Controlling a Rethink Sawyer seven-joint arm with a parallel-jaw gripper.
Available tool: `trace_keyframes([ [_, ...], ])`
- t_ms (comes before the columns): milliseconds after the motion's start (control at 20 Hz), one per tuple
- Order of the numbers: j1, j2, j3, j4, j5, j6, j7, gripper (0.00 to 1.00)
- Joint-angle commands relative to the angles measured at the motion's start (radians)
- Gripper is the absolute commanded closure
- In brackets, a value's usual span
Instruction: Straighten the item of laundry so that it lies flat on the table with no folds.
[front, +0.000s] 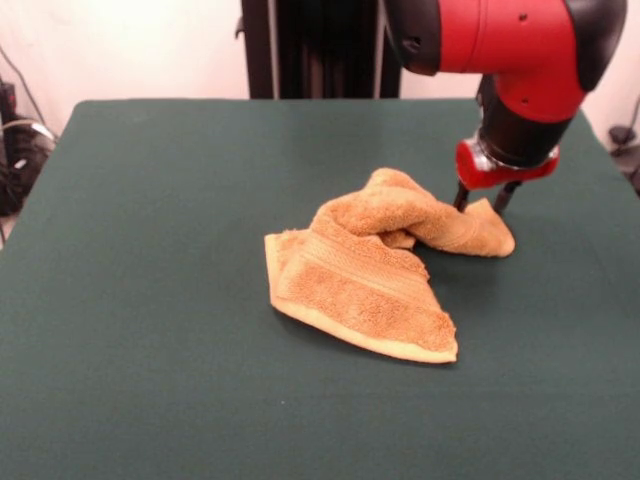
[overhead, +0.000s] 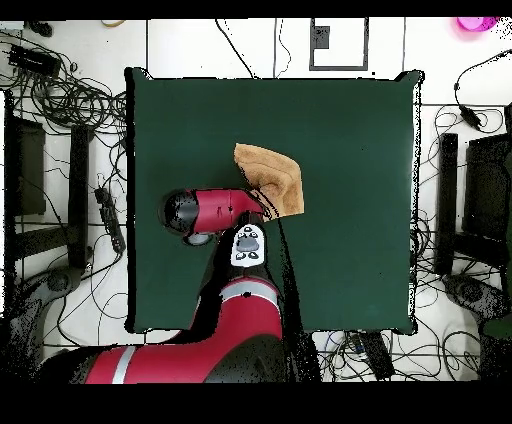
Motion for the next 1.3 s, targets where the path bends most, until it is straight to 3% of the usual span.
trace_keyframes([
  [50, 0.022, 0.094, 0.043, -0.033, -0.049, -0.044, 0.106, 0.0],
  [350, 0.018, 0.109, 0.048, -0.038, -0.049, -0.066, 0.107, 0.0],
  [400, 0.017, 0.107, 0.049, -0.035, -0.048, -0.076, 0.111, 1.0],
  [1000, 0.026, 0.115, 0.05, -0.088, -0.055, -0.032, 0.098, 1.0],
  [1300, 0.026, 0.072, 0.028, -0.046, -0.07, -0.035, 0.102, 1.0],
])
